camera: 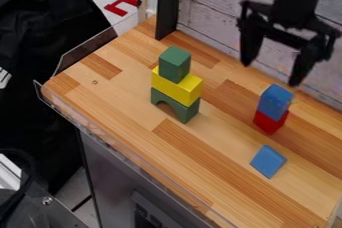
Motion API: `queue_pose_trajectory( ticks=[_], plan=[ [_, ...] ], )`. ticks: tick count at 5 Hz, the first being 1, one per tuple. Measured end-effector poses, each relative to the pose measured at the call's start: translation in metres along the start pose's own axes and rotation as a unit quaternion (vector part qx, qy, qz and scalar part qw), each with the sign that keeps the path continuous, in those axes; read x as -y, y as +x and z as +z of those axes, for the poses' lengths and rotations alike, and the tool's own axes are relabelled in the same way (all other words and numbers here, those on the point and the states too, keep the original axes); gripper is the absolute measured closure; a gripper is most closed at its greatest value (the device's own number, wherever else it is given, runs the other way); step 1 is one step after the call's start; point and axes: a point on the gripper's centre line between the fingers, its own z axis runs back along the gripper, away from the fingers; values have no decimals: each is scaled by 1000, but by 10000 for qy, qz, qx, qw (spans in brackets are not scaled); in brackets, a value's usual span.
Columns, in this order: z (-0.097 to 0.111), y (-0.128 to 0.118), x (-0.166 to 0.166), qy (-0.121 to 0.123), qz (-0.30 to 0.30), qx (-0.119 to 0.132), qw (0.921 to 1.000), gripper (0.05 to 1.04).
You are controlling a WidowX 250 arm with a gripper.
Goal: Remove the blue cube from the tower and put it on top of the red cube
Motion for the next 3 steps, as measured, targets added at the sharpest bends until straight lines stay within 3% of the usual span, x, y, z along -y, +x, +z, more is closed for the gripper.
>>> queue_pose_trajectory(
  ticks=[1, 2, 3],
  plan=[
    [18, -17, -11, 287, 241, 5, 9993, 83],
    [33, -30, -26, 277, 418, 199, 9985, 83],
    [29, -29, -40, 347, 639, 229, 9971, 83]
  ],
)
